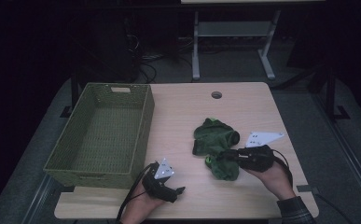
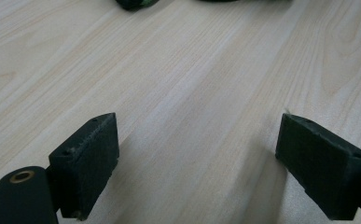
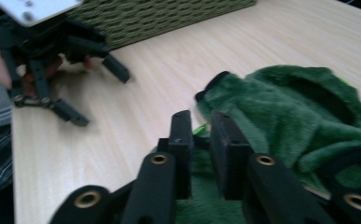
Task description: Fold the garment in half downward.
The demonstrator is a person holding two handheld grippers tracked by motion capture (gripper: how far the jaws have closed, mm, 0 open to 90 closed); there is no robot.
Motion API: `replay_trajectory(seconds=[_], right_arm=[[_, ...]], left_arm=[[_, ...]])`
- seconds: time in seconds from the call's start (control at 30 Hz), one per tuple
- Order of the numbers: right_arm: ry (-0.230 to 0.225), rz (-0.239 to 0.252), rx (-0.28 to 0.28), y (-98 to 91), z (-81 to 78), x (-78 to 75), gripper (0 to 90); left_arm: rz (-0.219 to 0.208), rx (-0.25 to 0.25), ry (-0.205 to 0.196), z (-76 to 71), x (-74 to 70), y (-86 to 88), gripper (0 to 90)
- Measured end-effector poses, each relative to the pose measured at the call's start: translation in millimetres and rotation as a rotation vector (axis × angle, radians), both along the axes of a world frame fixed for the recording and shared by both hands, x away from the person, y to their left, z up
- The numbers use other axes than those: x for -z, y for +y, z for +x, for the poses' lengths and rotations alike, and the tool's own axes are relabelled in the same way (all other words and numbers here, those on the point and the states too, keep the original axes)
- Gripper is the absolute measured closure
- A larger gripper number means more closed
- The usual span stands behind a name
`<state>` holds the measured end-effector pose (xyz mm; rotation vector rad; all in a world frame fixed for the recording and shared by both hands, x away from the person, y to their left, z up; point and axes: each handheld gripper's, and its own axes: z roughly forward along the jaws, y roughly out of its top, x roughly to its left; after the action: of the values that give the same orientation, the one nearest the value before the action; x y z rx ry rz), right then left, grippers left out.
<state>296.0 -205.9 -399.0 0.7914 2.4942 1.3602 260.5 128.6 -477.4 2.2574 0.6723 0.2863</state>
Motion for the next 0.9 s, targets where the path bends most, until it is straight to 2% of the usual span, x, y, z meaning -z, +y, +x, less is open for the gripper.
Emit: replay_trajectory(seconds=[0.03,0.13,0.23,0.37,0.57,0.63,0.7,0.77,0.9], right_arm=[[0.002,-0.006,0.007,-0.9,2.2,1.7,83.6],[0.048,-0.025,0.025,-0.2,12.0,12.9,88.1],[0.092,-0.042,0.004,8.5,20.1,27.3,89.6],[0.137,-0.093,-0.022,20.2,23.1,42.0,89.7],[0.213,-0.12,-0.015,29.5,26.6,55.0,90.0],[0.22,-0.132,-0.008,31.2,26.8,58.1,90.0],[0.247,-0.116,0.006,31.2,28.2,60.3,90.0],[0.252,-0.118,0.012,31.0,28.3,60.4,90.0],[0.235,-0.122,0.009,30.8,26.9,58.8,89.9]], left_arm=[[0.001,0.001,-0.001,0.1,0.0,0.1,12.4],[0.001,0.002,-0.001,0.2,-0.1,0.0,12.4],[0.006,0.005,-0.001,0.4,-0.3,0.2,12.4],[0.004,0.004,0.002,0.1,-0.2,0.1,12.4],[0.004,0.005,0.002,0.2,-0.1,0.1,12.4],[0.003,0.007,0.002,0.3,-0.1,0.1,12.4],[0.003,0.01,0.003,0.5,-0.2,0.2,12.3],[0.003,0.012,0.003,0.8,-0.2,0.3,12.3],[0.003,0.017,0.003,1.8,-0.4,0.2,12.4]])
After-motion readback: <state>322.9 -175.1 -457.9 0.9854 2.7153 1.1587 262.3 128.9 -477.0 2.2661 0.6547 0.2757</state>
